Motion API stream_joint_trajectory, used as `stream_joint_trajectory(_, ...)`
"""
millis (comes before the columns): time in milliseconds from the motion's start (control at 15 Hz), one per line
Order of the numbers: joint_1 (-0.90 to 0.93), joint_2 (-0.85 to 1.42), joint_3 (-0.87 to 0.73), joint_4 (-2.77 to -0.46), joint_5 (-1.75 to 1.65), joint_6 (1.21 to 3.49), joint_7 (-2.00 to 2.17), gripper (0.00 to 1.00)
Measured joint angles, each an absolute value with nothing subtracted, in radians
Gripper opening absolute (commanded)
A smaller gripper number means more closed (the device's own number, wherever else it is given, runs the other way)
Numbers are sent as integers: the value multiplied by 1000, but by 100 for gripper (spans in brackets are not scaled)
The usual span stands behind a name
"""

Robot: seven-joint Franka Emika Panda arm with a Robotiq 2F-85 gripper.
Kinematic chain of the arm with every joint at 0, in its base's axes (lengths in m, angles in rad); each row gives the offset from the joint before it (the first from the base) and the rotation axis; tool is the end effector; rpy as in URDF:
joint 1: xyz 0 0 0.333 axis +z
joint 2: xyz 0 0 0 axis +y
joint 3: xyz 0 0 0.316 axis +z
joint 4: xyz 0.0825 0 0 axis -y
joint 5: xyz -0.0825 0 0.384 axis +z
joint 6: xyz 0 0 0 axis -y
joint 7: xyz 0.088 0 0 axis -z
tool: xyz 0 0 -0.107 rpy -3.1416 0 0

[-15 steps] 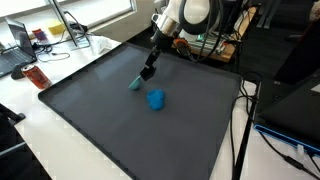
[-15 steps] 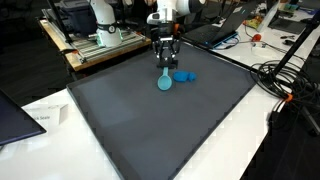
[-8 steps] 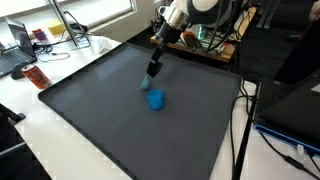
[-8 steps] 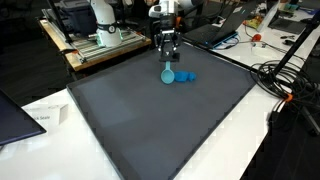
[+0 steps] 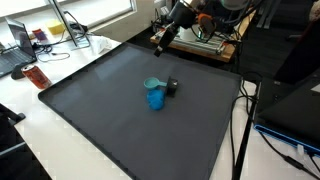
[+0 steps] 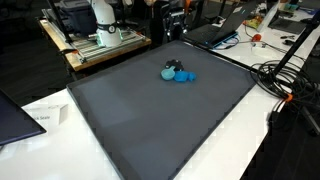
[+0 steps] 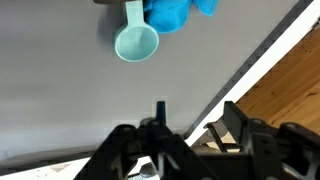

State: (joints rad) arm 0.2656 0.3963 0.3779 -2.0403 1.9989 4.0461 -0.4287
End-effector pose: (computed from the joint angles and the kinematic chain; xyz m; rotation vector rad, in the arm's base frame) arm 0.4506 0.1670 0.3126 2.3512 -1.7484 1.0471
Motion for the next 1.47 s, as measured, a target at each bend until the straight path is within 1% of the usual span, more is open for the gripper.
stream_joint_trajectory(267,265,399,379,-1977,2047,4069,-465,37)
stream_joint_trajectory(333,262,401,381,-1961,2077,4069,-483,87)
stream_joint_trajectory(400,252,401,389,-1944,2128,4066,-517,88)
stream_joint_trajectory(467,236,402,402,-1924,2190,4065,-558,95)
stream_joint_trajectory(533,216,402,416,-1903,2253,4065,-603,99)
stream_joint_trajectory(600,196,402,428,-1882,2311,4069,-643,100)
stream_joint_trajectory(867,129,401,460,-1785,2516,4111,-745,100)
stream_joint_trajectory(933,86,406,508,-1760,2519,4121,-732,100)
stream_joint_trajectory(1267,-241,430,863,-1662,2514,4165,-583,100)
stream_joint_trajectory(1467,-415,430,1033,-1633,2514,4169,-493,100)
